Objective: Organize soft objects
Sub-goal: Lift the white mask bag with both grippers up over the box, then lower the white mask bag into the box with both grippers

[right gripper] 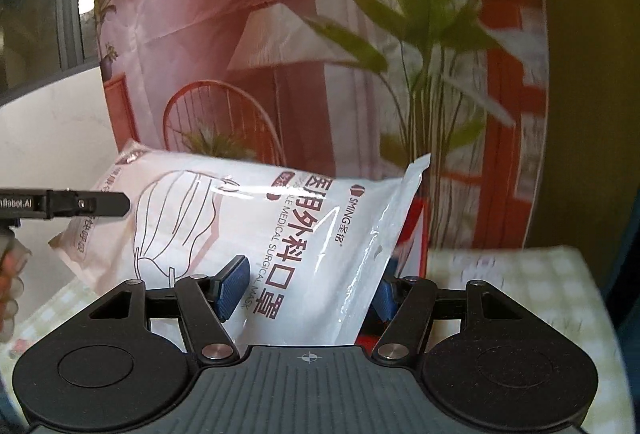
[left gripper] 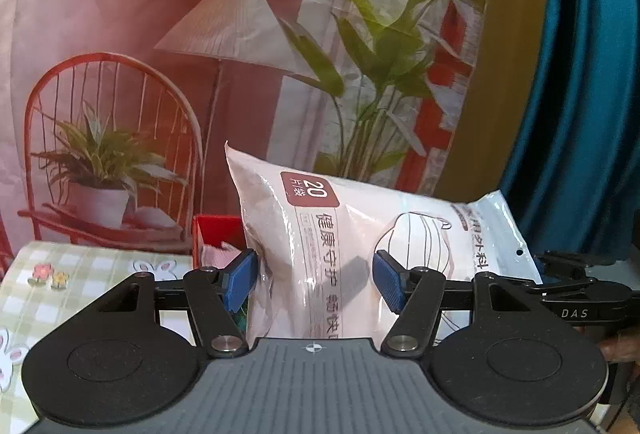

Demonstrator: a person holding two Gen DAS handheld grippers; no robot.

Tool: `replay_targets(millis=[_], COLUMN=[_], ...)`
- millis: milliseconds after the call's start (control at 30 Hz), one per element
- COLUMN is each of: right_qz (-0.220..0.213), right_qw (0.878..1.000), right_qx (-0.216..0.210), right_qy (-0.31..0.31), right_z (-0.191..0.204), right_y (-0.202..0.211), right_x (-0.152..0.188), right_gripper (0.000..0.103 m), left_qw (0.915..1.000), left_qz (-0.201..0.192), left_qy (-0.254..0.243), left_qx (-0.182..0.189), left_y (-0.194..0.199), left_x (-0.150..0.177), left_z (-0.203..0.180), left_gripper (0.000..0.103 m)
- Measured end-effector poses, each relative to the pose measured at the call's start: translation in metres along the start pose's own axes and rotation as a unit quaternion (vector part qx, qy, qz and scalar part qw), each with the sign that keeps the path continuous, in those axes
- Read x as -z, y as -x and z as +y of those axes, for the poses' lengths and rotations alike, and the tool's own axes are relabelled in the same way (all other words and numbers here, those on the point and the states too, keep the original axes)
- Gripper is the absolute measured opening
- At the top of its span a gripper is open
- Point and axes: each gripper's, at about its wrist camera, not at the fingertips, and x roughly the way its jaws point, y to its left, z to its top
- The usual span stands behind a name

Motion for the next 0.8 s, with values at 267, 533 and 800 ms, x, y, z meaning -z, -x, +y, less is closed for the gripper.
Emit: replay_targets(millis=[267,533,800], right_qz=[0.018,0.015,0.037], right_qw=[0.998,0.995,0.997], right_qx=[0.035,0.056,0.039], right_qy=[0.052,0.083,0.063], right_z=[-0.005,-0.011,-0.019], right_y=[-0.057,-0.072,-0.066], right_x=[-0.007,0.001,0.013], right_gripper=[0.057,0.052,0.036], left_qw=[0.9993,0.9979,0.9941], left_qz=[0.037,0.064,0.107], left_qy=[-0.008,-0.002,0.004], left_qx=[0.002,0.008,0.014], left_y=[-0.047,-0.064,-0.061], left_x=[-0.006,-0.001,0.011], left_z=[0.012,0.02,0.027], left_gripper=[0.065,0.064,0.062])
